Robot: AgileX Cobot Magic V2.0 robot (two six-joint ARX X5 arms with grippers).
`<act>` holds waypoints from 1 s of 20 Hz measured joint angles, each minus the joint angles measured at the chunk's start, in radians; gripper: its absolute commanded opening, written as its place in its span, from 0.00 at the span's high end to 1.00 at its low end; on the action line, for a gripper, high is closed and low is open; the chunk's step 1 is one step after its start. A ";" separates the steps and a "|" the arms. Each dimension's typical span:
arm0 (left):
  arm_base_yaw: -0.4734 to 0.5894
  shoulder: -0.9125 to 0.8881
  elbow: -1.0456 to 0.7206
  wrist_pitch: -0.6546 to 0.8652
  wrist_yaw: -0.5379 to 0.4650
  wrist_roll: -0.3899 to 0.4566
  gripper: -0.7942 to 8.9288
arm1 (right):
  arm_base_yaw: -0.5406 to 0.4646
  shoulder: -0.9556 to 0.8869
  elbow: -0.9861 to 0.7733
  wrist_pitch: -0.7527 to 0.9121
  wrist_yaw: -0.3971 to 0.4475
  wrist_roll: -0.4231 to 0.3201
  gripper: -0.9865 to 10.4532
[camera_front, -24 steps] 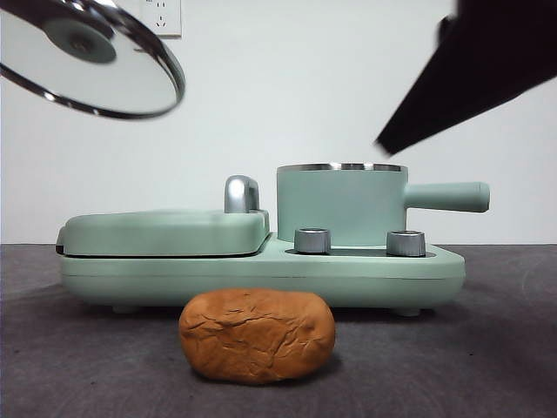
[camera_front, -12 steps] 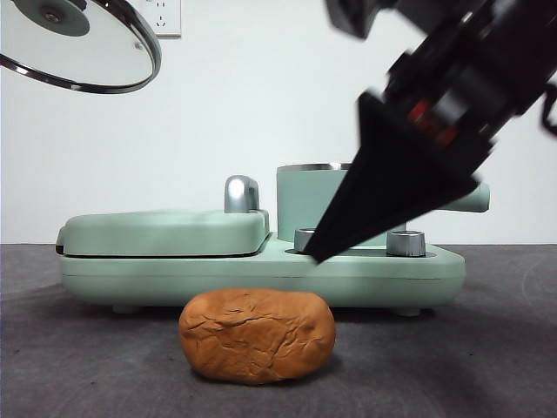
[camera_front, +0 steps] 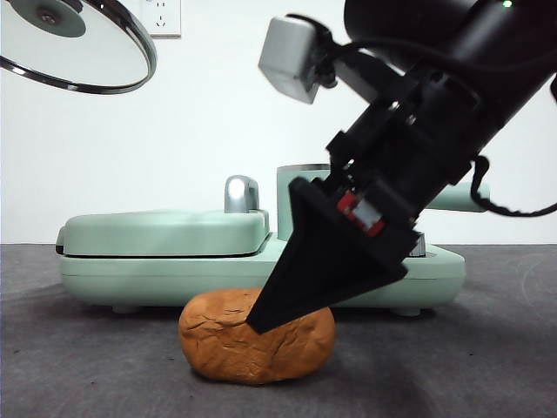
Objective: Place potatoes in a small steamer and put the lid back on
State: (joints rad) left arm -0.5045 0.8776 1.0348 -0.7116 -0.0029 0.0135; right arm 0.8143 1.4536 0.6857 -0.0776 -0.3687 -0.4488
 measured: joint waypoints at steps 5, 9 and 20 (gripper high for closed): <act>0.000 0.000 0.000 0.001 0.000 0.000 0.91 | 0.004 0.040 0.000 0.016 0.006 0.012 0.59; 0.000 0.000 0.000 0.002 0.000 0.000 0.91 | 0.004 0.041 0.000 0.016 0.035 0.016 0.63; 0.000 0.000 0.000 0.005 0.000 0.000 0.91 | 0.003 0.003 0.004 -0.054 0.039 0.198 0.76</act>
State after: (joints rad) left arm -0.5045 0.8776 1.0348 -0.7063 -0.0029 0.0132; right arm 0.8177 1.4563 0.6895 -0.1314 -0.3302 -0.2504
